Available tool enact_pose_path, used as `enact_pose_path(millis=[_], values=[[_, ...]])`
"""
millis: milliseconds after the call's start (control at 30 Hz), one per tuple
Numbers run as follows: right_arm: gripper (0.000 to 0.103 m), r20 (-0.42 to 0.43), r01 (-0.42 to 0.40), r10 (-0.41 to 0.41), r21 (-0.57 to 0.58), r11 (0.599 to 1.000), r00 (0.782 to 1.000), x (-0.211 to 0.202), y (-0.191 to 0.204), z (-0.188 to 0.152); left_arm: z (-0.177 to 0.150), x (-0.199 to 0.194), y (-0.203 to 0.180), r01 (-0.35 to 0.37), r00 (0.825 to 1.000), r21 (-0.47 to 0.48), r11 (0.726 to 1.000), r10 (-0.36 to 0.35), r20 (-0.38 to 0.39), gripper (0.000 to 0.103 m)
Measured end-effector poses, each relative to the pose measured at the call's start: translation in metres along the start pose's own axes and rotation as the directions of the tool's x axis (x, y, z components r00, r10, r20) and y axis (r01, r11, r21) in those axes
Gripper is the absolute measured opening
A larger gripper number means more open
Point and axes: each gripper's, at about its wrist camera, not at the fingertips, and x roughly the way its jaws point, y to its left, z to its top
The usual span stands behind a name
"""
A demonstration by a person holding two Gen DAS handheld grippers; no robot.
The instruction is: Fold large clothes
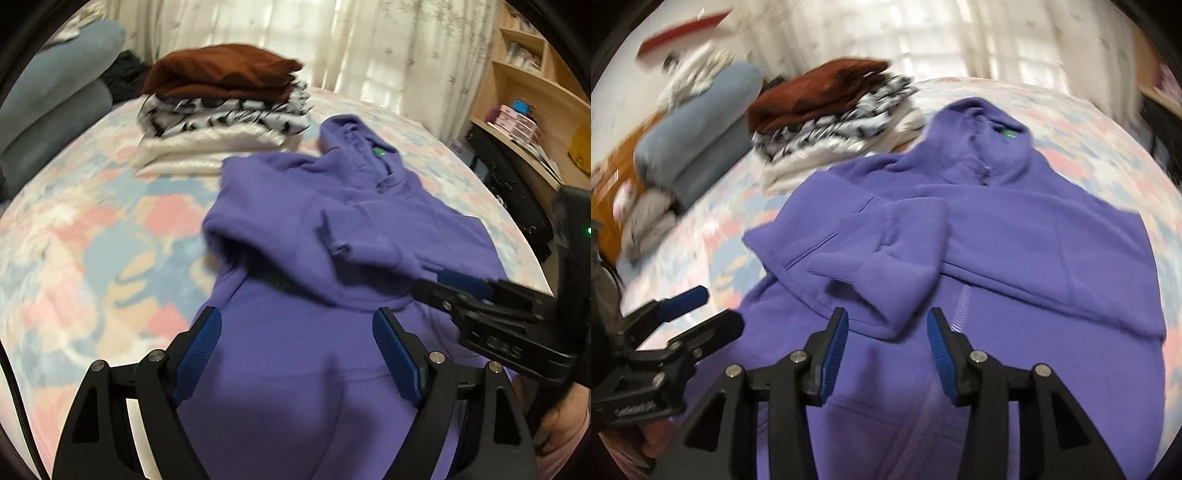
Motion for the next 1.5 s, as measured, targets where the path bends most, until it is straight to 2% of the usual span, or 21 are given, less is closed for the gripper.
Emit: enact_pose_path(millis=[200,233,267,333,400,433,500,567,600,633,667,733,800,867,933,1067,1133,1267,1500], values=[[0.044,-0.060,0.144,-0.153,-0.134,0.980,0.986,0.047,0.020,0.015,-0.007,0.009,0.024,-0.026,0.999,-0.056,0.998,0.024,-0.029,0.083],[0.041,-0.063,0.162,-0.172,-0.146,0.976,0.983,0.051,0.021,0.017,-0.007,0.009,0.027,-0.025,0.999,-0.064,0.998,0.023,-0.029,0.083],[0.023,-0.059,0.184,-0.196,-0.167,0.969,0.979,0.053,0.023,0.022,-0.007,0.009,0.029,-0.024,0.999,-0.069,0.997,0.023,-0.028,0.083],[0.019,-0.018,0.191,-0.198,-0.191,0.963,0.980,0.042,0.025,0.032,-0.007,0.008,0.031,-0.026,1.000,-0.072,0.997,0.024,-0.020,0.083],[0.018,0.094,0.141,-0.129,-0.147,0.979,0.987,0.007,0.018,0.050,-0.007,0.007,0.031,-0.029,1.000,-0.071,0.997,0.028,-0.012,0.083],[0.018,0.156,0.128,-0.113,-0.092,0.988,0.981,-0.014,0.007,0.059,-0.007,0.007,0.032,-0.028,1.000,-0.071,0.997,0.028,-0.007,0.083],[0.018,0.246,0.106,-0.111,0.034,0.994,0.963,-0.042,-0.021,0.069,-0.007,0.006,0.030,-0.022,1.000,-0.072,0.997,0.022,-0.004,0.083],[0.020,0.297,0.115,-0.162,0.169,0.979,0.941,-0.059,-0.060,0.067,-0.007,0.008,0.028,-0.016,1.000,-0.070,0.997,0.015,-0.009,0.083],[0.028,0.288,0.146,-0.206,0.218,0.965,0.935,-0.059,-0.077,0.063,-0.007,0.009,0.027,-0.015,1.000,-0.067,0.998,0.014,-0.014,0.083],[0.034,0.246,0.177,-0.243,0.261,0.949,0.938,-0.054,-0.092,0.059,-0.008,0.011,0.026,-0.014,1.000,-0.062,0.998,0.013,-0.019,0.083],[0.044,0.143,0.198,-0.253,0.317,0.928,0.957,-0.040,-0.116,0.050,-0.007,0.012,0.025,-0.014,1.000,-0.057,0.998,0.013,-0.024,0.083],[0.044,0.015,0.163,-0.184,0.400,0.902,0.983,-0.020,-0.150,0.027,-0.004,0.015,0.023,-0.010,0.999,-0.046,0.999,0.009,-0.031,0.083],[0.044,-0.044,0.145,-0.140,0.442,0.885,0.989,-0.012,-0.170,0.005,0.003,0.017,0.023,-0.014,0.999,-0.035,0.999,0.013,-0.032,0.083],[0.044,-0.053,0.143,-0.133,0.454,0.880,0.990,-0.015,-0.183,-0.009,0.017,0.024,0.025,-0.013,0.999,-0.021,1.000,0.013,-0.039,0.083],[0.044,-0.038,0.101,-0.094,0.480,0.871,0.995,-0.022,-0.195,-0.015,0.032,0.036,0.029,-0.005,0.999,-0.025,1.000,0.004,-0.054,0.083],[0.047,-0.007,0.040,-0.042,0.506,0.862,0.999,-0.025,-0.214,-0.005,0.064,0.075,0.040,-0.014,0.994,-0.043,0.999,0.010,-0.110,0.083],[0.048,0.002,0.027,-0.033,0.509,0.860,0.999,-0.019,-0.222,0.003,0.082,0.099,0.047,0.001,0.990,-0.076,0.997,-0.011,-0.138,0.083],[0.048,-0.015,-0.003,0.013,0.534,0.846,1.000,0.016,-0.245,0.028,0.111,0.140,0.067,-0.020,0.987,-0.146,0.989,-0.004,-0.162,0.083],[0.048,-0.032,0.008,0.011,0.529,0.849,0.999,0.061,-0.259,0.056,0.142,0.193,0.088,-0.023,0.981,-0.225,0.974,-0.022,-0.195,0.083]])
